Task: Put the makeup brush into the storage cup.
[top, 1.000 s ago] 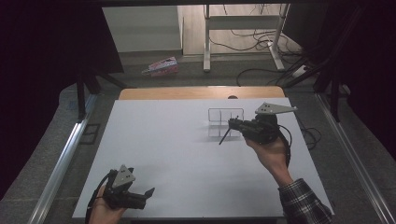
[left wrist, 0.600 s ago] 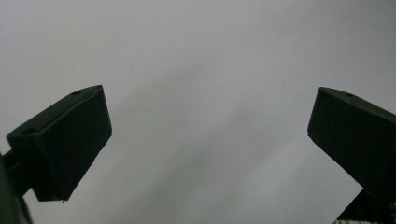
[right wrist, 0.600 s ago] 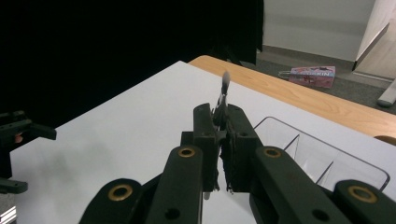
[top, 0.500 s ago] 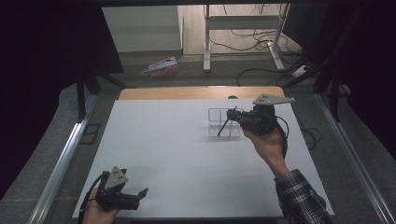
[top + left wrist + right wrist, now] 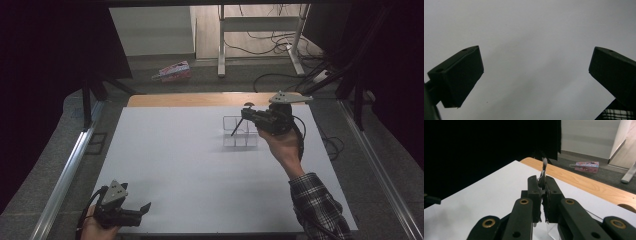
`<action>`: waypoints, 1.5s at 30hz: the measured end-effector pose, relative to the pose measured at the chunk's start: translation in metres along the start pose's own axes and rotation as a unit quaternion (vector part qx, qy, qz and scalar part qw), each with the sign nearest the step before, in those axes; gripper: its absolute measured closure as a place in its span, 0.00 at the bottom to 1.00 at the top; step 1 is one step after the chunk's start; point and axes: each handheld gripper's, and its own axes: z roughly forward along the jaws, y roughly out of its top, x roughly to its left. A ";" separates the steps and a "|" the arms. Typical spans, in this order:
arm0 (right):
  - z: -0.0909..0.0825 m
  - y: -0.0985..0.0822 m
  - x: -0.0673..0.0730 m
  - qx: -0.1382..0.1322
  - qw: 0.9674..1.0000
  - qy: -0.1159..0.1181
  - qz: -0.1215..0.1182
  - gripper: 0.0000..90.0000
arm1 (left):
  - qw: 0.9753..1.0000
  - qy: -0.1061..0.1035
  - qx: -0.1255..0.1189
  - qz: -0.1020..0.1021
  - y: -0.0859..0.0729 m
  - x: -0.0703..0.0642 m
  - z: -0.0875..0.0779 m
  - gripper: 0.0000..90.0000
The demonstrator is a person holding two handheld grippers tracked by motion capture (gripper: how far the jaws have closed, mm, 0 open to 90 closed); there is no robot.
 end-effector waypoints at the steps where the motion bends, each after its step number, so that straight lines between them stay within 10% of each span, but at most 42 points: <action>1: 0.001 0.001 -0.001 0.001 1.000 -0.003 -0.001 0.94 | 1.000 0.000 0.000 -0.001 0.000 0.000 0.000 0.00; 45: 0.053 0.011 -0.025 0.015 0.997 -0.063 -0.033 0.94 | 1.000 -0.005 0.000 0.003 0.002 -0.001 0.003 0.00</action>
